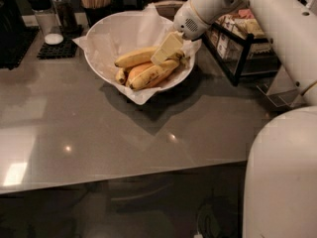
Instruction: Pick banana from white bowl
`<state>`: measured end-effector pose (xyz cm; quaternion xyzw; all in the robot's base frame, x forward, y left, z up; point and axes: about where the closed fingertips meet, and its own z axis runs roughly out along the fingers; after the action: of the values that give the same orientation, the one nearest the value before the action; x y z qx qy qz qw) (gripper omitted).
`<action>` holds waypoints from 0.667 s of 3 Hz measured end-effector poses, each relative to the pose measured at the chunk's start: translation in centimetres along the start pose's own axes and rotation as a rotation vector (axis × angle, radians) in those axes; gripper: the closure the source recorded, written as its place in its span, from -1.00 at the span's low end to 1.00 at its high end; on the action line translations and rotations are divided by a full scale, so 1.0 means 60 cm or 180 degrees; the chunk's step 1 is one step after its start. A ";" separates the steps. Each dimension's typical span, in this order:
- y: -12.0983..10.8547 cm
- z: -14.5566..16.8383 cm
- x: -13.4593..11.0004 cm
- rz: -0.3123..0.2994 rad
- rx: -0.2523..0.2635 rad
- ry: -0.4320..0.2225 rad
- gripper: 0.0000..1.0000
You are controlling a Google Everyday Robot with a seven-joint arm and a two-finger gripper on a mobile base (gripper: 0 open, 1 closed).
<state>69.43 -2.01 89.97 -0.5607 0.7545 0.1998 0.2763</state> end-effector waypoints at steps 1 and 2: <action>0.001 0.004 0.003 0.0014 -0.0008 0.0011 0.02; 0.002 0.008 0.007 0.0030 -0.0007 0.0017 0.39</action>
Offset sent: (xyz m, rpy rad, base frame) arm -0.0044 -0.0048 -0.0051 -0.0040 0.0046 -0.0180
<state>69.29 -1.99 89.33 -0.5580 0.7577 0.2005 0.2728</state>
